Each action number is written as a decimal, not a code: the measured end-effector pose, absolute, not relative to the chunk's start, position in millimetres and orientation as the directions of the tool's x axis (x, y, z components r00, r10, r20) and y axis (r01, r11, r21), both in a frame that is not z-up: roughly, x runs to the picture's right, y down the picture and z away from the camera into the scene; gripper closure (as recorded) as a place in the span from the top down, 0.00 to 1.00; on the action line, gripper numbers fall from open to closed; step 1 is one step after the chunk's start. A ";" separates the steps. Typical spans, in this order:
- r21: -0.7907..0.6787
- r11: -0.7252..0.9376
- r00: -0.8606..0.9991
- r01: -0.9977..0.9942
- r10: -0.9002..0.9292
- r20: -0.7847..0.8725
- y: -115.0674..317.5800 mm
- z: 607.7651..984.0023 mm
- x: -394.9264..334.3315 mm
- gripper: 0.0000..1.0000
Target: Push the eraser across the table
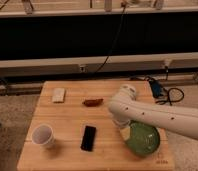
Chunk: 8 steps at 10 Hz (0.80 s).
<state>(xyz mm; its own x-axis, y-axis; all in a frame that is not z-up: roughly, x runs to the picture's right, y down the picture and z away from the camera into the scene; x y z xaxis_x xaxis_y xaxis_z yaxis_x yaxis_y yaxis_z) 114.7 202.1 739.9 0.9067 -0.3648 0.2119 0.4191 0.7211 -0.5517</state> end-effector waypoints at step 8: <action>-0.563 0.689 0.889 0.455 -0.382 0.251 217.5 751.9 108.9 0.80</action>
<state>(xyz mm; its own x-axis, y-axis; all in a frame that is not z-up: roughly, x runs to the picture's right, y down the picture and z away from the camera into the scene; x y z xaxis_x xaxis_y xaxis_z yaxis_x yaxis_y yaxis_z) 108.9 217.5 751.9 0.8894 -0.3823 0.2508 0.4552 0.6894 -0.5634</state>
